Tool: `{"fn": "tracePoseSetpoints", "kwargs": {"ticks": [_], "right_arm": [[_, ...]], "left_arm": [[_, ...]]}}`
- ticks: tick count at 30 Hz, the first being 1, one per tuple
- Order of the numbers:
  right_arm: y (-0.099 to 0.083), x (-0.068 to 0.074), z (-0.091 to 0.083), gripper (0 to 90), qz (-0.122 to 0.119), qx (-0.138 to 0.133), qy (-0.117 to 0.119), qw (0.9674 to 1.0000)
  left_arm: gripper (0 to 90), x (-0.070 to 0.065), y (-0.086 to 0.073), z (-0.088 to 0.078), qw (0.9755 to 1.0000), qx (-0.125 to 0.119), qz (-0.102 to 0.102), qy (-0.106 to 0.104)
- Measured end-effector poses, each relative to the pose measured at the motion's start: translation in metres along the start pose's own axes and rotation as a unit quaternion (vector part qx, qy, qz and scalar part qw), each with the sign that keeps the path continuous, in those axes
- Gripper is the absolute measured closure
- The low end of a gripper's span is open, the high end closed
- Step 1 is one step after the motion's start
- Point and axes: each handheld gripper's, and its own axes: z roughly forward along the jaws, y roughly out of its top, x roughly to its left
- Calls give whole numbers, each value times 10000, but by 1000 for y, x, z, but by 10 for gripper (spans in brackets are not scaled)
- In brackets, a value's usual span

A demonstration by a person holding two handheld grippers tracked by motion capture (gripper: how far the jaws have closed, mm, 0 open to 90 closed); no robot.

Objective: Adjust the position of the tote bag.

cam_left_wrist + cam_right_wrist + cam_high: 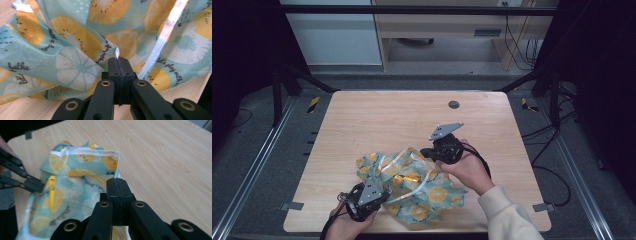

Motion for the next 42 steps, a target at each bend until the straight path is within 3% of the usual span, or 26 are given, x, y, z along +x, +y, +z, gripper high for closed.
{"fn": "tracePoseSetpoints", "kwargs": {"ticks": [9,15,21,29,35,42], "right_arm": [[-6,34,-52,900,-247,-568,67,9981],[-24,57,-64,900,-417,-609,254,9970],[-43,76,-58,900,-590,-454,435,9963],[-71,91,-43,900,-642,-164,747,9950],[-95,94,-26,900,-615,217,844,9943],[-116,82,-10,900,-454,574,682,9950]], "left_arm": [[900,6,-1,4,9999,7,-125,106],[900,10,-3,7,9997,39,-189,169],[900,15,-5,10,9992,19,-292,265],[900,20,-8,12,9988,59,-330,368],[900,25,-10,11,9982,107,-400,439],[872,30,-15,11,9972,104,-616,416]]}}
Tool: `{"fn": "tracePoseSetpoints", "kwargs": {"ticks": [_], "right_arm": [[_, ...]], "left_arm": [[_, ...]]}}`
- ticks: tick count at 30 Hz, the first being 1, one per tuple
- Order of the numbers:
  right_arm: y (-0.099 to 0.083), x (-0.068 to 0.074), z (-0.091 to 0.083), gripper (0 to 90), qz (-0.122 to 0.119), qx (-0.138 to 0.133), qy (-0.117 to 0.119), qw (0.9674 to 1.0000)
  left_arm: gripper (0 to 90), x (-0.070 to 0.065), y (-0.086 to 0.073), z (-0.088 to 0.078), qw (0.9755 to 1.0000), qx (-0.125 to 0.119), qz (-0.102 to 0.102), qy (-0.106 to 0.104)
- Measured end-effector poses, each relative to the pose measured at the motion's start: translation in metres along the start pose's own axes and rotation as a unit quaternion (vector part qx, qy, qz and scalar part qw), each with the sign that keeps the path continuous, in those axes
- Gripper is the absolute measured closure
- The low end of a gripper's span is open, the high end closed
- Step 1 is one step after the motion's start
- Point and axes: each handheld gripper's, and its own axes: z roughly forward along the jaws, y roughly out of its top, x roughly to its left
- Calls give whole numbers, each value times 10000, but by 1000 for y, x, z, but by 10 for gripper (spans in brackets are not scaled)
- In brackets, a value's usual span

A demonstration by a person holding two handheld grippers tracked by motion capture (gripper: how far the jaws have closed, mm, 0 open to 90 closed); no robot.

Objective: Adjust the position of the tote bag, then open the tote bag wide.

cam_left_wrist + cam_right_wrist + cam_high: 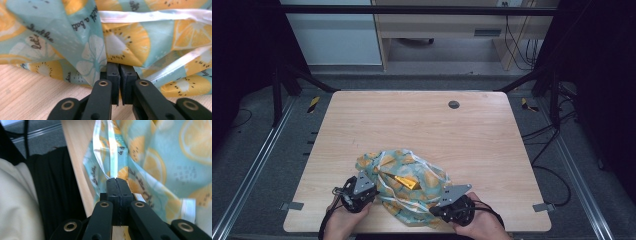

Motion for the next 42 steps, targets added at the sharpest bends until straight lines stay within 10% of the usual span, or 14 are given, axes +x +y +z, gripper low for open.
{"fn": "tracePoseSetpoints", "kwargs": {"ticks": [7,14,26,34,42], "right_arm": [[-8,-7,1,887,156,30,-10,9999],[-4,-1,-17,609,133,-233,-128,9996],[12,-9,-52,484,210,-675,-423,9966],[41,-26,-59,479,290,-929,-578,9936],[66,-32,-19,382,214,-554,-596,9965]], "left_arm": [[719,-1,-5,-14,9998,-180,-75,-54],[495,-12,-6,-43,9991,-423,-1,25],[434,-20,18,-65,9965,-817,184,-63],[401,-27,37,-43,9956,-820,328,-302],[294,-30,36,-11,9957,-602,534,-456]]}}
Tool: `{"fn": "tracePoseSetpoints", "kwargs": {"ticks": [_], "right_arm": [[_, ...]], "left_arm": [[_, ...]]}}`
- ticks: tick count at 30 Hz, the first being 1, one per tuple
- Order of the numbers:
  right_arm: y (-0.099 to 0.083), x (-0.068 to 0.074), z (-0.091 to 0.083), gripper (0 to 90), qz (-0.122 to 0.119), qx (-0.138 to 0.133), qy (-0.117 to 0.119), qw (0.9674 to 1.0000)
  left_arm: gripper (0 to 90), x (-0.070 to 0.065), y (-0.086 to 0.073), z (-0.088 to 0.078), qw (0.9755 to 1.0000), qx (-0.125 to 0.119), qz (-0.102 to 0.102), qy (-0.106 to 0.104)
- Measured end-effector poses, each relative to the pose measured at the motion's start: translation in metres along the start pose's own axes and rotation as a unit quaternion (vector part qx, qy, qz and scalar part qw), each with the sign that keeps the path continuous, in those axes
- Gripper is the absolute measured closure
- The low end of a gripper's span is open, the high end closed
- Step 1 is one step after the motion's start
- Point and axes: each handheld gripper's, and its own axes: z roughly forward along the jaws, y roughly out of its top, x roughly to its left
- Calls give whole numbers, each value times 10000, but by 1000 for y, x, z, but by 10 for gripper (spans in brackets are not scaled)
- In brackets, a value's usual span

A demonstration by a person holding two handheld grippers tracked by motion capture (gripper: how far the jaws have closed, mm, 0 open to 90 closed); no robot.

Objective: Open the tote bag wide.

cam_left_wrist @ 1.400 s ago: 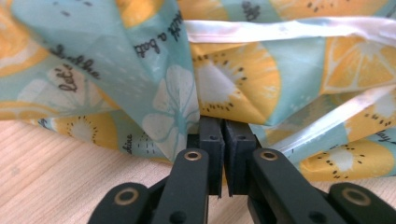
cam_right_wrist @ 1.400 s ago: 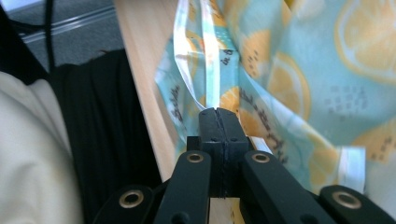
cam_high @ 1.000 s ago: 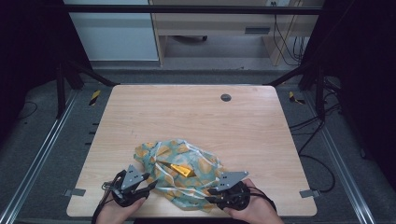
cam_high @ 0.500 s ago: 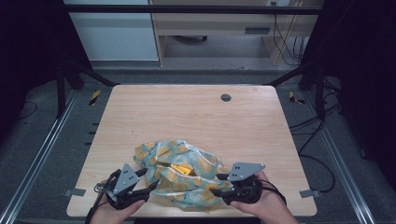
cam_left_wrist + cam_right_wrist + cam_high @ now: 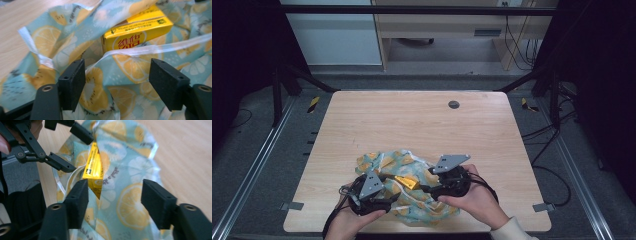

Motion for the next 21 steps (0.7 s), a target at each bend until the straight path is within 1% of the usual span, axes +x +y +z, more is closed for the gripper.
{"fn": "tracePoseSetpoints", "kwargs": {"ticks": [2,3,4,5,6,7,8,9,10,11,13,14,15,17,19,21], "right_arm": [[-1,1,10,372,50,142,43,9999],[-3,1,17,387,18,279,25,9996],[-3,1,19,441,3,345,-15,9994],[-5,1,20,536,6,409,-37,9992],[-6,0,21,614,4,437,-20,9990],[-8,-2,21,743,62,404,6,9992],[-9,-4,20,813,69,389,28,9992],[-11,-6,19,887,111,342,38,9993],[-11,-7,18,900,142,316,26,9994],[-12,-9,17,900,165,294,-35,9994],[-13,-15,18,900,253,272,-103,9993],[-14,-19,19,900,319,246,-133,9991],[-16,-24,21,900,405,238,-219,9987],[-20,-34,25,900,494,243,-334,9979],[-26,-46,29,900,685,234,-442,9964],[-33,-57,33,900,811,287,-537,9948]], "left_arm": [[274,0,-2,7,9999,98,20,-96],[262,0,-2,9,9998,132,40,-122],[264,-1,-3,11,9998,140,49,-136],[271,-1,-4,13,9997,157,62,-171],[292,-2,-5,16,9994,225,114,-232],[331,-2,-6,17,9993,255,141,-241],[363,-2,-7,20,9990,330,179,-257],[432,-2,-8,21,9989,374,192,-229],[479,-2,-9,23,9984,485,236,-155],[568,-2,-10,24,9980,561,258,-145],[699,-2,-14,26,9973,675,302,-45],[770,0,-15,27,9967,753,305,-81],[844,1,-16,26,9964,788,305,-61],[891,3,-18,24,9955,879,341,-43],[899,5,-21,20,9944,988,363,-7],[900,7,-25,16,9935,1075,360,52]]}}
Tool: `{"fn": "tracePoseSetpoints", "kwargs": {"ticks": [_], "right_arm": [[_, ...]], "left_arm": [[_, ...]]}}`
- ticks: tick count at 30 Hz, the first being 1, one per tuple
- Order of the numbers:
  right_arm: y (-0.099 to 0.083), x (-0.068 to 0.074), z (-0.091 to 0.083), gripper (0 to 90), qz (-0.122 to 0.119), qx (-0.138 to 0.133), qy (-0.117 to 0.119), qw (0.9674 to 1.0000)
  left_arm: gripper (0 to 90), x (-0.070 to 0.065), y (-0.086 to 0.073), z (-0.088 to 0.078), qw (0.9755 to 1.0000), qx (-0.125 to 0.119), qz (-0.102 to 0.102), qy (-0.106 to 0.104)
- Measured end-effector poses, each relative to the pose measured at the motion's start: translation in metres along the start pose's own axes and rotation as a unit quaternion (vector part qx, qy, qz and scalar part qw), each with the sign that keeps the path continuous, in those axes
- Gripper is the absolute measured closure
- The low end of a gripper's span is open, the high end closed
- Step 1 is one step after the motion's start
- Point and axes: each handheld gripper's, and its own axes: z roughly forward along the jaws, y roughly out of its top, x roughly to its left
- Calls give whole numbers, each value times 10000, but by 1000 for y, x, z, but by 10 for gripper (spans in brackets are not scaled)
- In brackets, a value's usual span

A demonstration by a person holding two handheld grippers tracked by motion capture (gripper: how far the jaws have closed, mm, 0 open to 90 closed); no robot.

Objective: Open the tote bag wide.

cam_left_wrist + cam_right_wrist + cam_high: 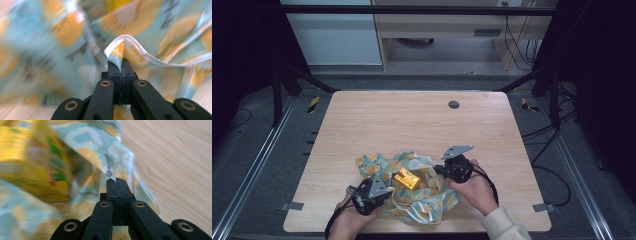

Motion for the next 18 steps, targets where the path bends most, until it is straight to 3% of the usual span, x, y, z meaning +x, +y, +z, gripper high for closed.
{"fn": "tracePoseSetpoints", "kwargs": {"ticks": [7,15,18], "right_arm": [[-12,-31,9,900,312,106,-271,9991],[-18,-57,16,900,447,229,-587,9970],[-20,-64,18,900,524,238,-663,9961]], "left_arm": [[900,9,-14,-4,9989,395,2,265],[900,12,-19,-7,9966,635,135,515],[900,12,-21,-9,9966,654,99,494]]}}
